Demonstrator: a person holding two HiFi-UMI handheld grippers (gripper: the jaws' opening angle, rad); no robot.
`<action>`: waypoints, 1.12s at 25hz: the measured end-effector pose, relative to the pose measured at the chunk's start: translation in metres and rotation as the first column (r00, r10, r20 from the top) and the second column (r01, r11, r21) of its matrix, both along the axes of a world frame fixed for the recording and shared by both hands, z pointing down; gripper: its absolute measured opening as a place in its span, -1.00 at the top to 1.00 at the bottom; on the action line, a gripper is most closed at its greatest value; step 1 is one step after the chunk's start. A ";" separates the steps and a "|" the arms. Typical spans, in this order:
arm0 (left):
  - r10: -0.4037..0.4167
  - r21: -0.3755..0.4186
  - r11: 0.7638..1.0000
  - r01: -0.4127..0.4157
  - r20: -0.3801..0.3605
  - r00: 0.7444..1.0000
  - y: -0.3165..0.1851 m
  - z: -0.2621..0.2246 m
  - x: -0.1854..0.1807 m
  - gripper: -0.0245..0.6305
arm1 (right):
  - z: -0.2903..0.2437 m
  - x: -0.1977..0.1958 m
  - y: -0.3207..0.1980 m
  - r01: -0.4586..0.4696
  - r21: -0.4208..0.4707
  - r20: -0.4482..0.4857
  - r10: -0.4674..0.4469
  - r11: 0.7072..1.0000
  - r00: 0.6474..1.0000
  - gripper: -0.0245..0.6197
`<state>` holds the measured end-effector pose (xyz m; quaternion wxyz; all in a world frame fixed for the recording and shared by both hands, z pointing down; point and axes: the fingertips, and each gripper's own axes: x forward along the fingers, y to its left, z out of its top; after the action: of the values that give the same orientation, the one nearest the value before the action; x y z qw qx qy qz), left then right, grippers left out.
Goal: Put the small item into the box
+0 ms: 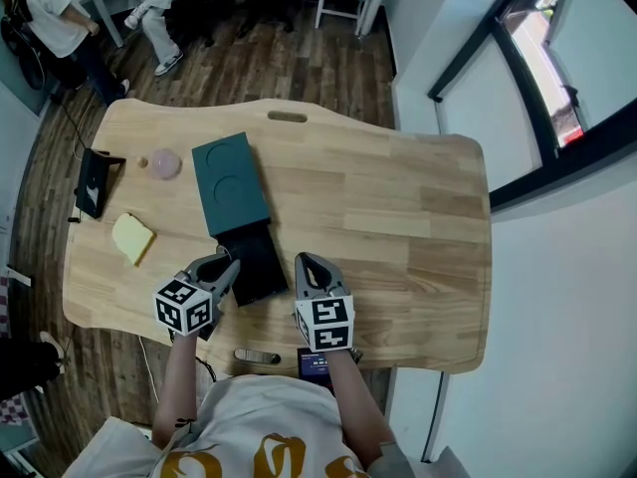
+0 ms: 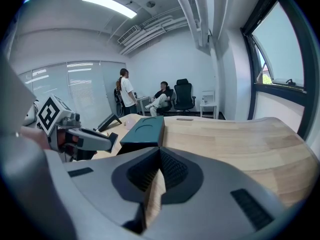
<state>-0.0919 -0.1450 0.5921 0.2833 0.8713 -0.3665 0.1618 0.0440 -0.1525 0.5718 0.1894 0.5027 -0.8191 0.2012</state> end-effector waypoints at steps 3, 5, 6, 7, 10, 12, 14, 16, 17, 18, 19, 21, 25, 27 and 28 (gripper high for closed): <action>0.023 -0.016 1.000 -0.023 0.017 1.000 0.000 0.007 0.005 0.80 | 0.006 0.001 -0.001 -0.001 -0.011 -0.003 0.001 1.000 1.000 0.91; 0.040 -0.024 0.999 -0.039 0.032 0.999 -0.001 0.011 0.008 0.80 | 0.010 0.002 -0.002 -0.002 -0.017 -0.003 0.002 1.000 1.000 0.91; 0.047 -0.027 0.999 -0.046 0.038 0.998 -0.001 0.013 0.010 0.80 | 0.011 0.003 -0.002 -0.004 -0.020 -0.003 0.004 1.000 1.000 0.91; 0.052 -0.031 0.998 -0.050 0.042 0.998 -0.002 0.014 0.011 0.80 | 0.013 0.004 -0.003 -0.005 -0.023 -0.002 0.005 1.000 1.000 0.91; 0.060 -0.046 0.997 -0.057 0.050 0.997 -0.003 0.019 0.014 0.80 | 0.017 0.006 -0.003 -0.008 -0.036 0.000 0.008 0.999 1.000 0.91; 0.066 -0.056 0.996 -0.063 0.055 0.996 -0.004 0.022 0.016 0.80 | 0.019 0.006 -0.004 -0.008 -0.043 -0.001 0.008 0.999 1.000 0.91; 0.077 -0.066 0.995 -0.073 0.064 0.995 -0.006 0.026 0.018 0.80 | 0.021 0.007 -0.005 -0.008 -0.049 -0.001 0.008 0.999 1.000 0.91; 0.092 -0.080 0.993 -0.086 0.072 0.993 -0.007 0.030 0.021 0.80 | 0.023 0.007 -0.007 -0.010 -0.052 -0.001 0.010 0.999 1.000 0.91; 0.099 -0.090 0.992 -0.092 0.074 0.992 -0.007 0.032 0.022 0.80 | 0.024 0.008 -0.008 -0.012 -0.055 -0.001 0.011 0.998 1.000 0.91; 0.106 -0.102 0.990 -0.098 0.075 0.992 -0.008 0.035 0.023 0.80 | 0.025 0.008 -0.009 -0.012 -0.057 -0.002 0.012 0.998 1.000 0.91; 0.112 -0.115 0.988 -0.103 0.078 0.991 -0.008 0.038 0.024 0.80 | 0.026 0.009 -0.010 -0.013 -0.059 -0.002 0.013 0.998 1.000 0.91; 0.126 -0.138 0.984 -0.113 0.092 0.988 -0.008 0.044 0.026 0.80 | 0.028 0.010 -0.012 -0.014 -0.065 -0.004 0.014 0.998 1.000 0.91; 0.146 -0.171 0.977 -0.125 0.121 0.982 -0.010 0.052 0.030 0.80 | 0.033 0.012 -0.014 -0.017 -0.079 -0.006 0.017 0.997 1.000 0.91; 0.159 -0.185 0.974 -0.132 0.138 0.978 -0.012 0.054 0.032 0.80 | 0.036 0.013 -0.015 -0.020 -0.084 -0.007 0.019 0.996 1.000 0.91; 0.169 -0.192 0.972 -0.139 0.151 0.974 -0.013 0.055 0.033 0.80 | 0.036 0.014 -0.016 -0.021 -0.085 -0.007 0.020 0.996 1.000 0.91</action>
<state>-0.0592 -0.1584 0.6470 0.3159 0.8514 -0.3040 0.2878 0.0576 -0.1689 0.6082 0.2112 0.5031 -0.8040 0.2364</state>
